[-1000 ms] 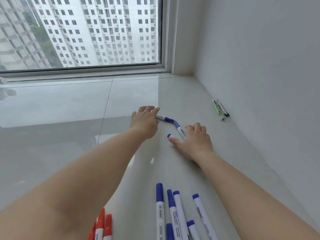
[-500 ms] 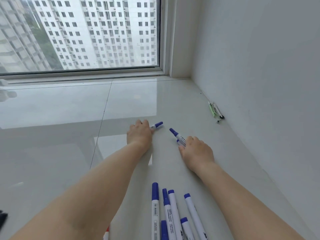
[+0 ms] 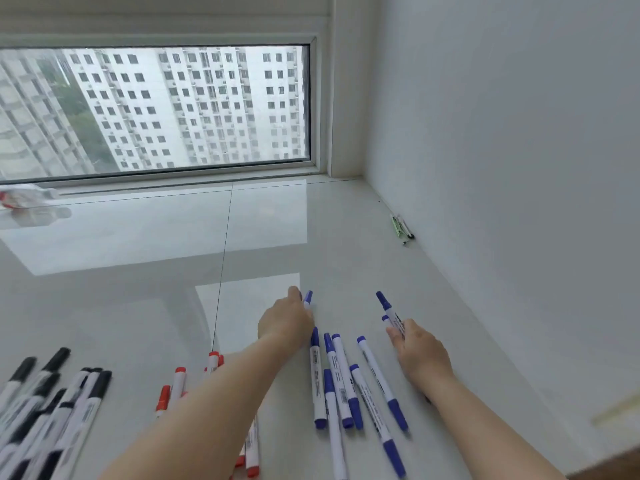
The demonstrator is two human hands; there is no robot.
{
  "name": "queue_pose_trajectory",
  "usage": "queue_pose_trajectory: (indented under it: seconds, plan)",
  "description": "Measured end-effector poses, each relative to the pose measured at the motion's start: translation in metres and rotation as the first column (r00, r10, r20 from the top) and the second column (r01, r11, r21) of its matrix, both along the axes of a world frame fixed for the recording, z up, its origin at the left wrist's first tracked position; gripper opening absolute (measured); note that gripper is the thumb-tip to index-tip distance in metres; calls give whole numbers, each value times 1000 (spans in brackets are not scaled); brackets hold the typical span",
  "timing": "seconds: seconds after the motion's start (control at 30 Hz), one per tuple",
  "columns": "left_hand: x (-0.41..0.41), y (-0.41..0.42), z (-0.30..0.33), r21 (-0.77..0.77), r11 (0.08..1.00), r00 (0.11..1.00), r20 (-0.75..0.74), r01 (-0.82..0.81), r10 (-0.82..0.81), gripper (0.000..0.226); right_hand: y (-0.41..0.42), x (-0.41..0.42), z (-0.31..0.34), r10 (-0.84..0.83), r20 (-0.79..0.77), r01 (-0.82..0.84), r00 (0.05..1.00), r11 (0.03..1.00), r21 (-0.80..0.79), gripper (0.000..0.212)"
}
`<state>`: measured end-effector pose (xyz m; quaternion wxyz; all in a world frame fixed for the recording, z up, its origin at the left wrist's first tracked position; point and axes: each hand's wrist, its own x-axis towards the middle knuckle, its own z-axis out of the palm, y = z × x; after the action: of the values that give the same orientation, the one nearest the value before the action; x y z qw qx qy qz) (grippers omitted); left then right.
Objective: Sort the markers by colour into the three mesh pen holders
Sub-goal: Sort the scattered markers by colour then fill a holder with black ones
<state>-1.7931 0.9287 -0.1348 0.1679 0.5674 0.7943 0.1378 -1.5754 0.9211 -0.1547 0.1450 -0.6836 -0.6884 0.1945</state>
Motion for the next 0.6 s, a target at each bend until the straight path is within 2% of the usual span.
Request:
queue_pose_trajectory:
  seconds: [0.2,0.47,0.6]
  plan:
    - [19,-57,-8,30,998,995,79,62,-64,43,-35,-3,3,-34,21,34,999,999,-30,35]
    - [42,-106,-12,138,990,963,269,-16,-22,46,-65,-12,1,-49,149,57,988,997,-52,51]
    - [52,-118,-14,208,978,954,288,16,-77,40,-71,-13,2,-105,30,106,994,993,-43,46]
